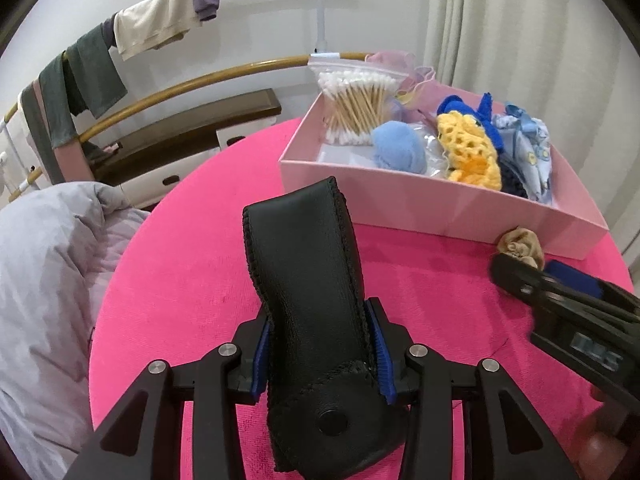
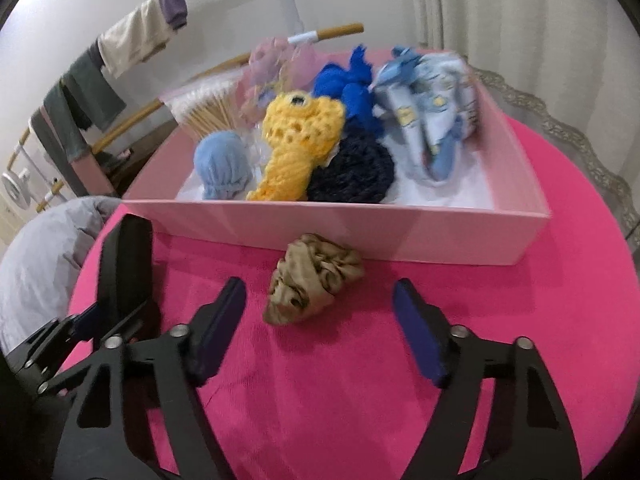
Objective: Organize soft objects
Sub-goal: 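Grasp the black leather case with the left gripper while the right grasps the beige scrunchie, then carry the case and scrunchie into the pink box, open both grippers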
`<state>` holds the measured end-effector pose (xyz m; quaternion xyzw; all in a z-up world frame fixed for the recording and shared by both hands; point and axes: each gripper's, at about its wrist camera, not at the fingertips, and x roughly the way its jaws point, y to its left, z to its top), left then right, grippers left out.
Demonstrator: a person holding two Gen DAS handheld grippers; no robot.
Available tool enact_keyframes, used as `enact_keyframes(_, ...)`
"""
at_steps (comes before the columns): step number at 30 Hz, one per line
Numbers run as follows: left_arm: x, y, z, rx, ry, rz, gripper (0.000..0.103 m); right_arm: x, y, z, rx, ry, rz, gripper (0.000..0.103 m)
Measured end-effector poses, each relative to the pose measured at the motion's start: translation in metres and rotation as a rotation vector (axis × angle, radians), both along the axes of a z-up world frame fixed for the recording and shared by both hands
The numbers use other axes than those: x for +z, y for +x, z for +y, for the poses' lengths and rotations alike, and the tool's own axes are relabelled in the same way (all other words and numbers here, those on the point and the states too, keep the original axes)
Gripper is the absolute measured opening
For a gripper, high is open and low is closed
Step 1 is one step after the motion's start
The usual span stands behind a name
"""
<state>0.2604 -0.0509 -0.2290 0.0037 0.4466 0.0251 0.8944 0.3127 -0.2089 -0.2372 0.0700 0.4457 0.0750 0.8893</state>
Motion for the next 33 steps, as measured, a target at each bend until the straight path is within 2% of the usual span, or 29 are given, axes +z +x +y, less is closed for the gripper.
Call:
enact_keyframes(1, 0.000, 0.000, 0.001, -0.002, -0.002, 0.000, 0.039, -0.001, 0.001, 0.004, -0.001, -0.019, -0.012, 0.063)
enact_keyframes(2, 0.000, -0.001, 0.002, -0.004, -0.004, 0.000, 0.039, -0.001, 0.001, 0.007, 0.006, -0.034, -0.018, 0.049)
enact_keyframes(4, 0.000, 0.001, 0.006, -0.007, -0.009, 0.000, 0.039, -0.001, 0.000, 0.010, 0.015, -0.029, -0.025, 0.030)
enact_keyframes(7, 0.001, 0.000, 0.008, -0.009, -0.017, -0.002, 0.039, -0.002, -0.006, 0.008, 0.034, 0.001, -0.028, 0.022)
enact_keyframes(18, 0.014, -0.017, 0.006, -0.028, -0.038, -0.027, 0.037, 0.008, -0.047, -0.010, 0.047, 0.035, -0.035, 0.022)
enact_keyframes(33, 0.079, -0.071, 0.003, -0.065, -0.054, -0.139, 0.037, 0.065, -0.089, -0.019, 0.062, 0.065, -0.137, 0.022)
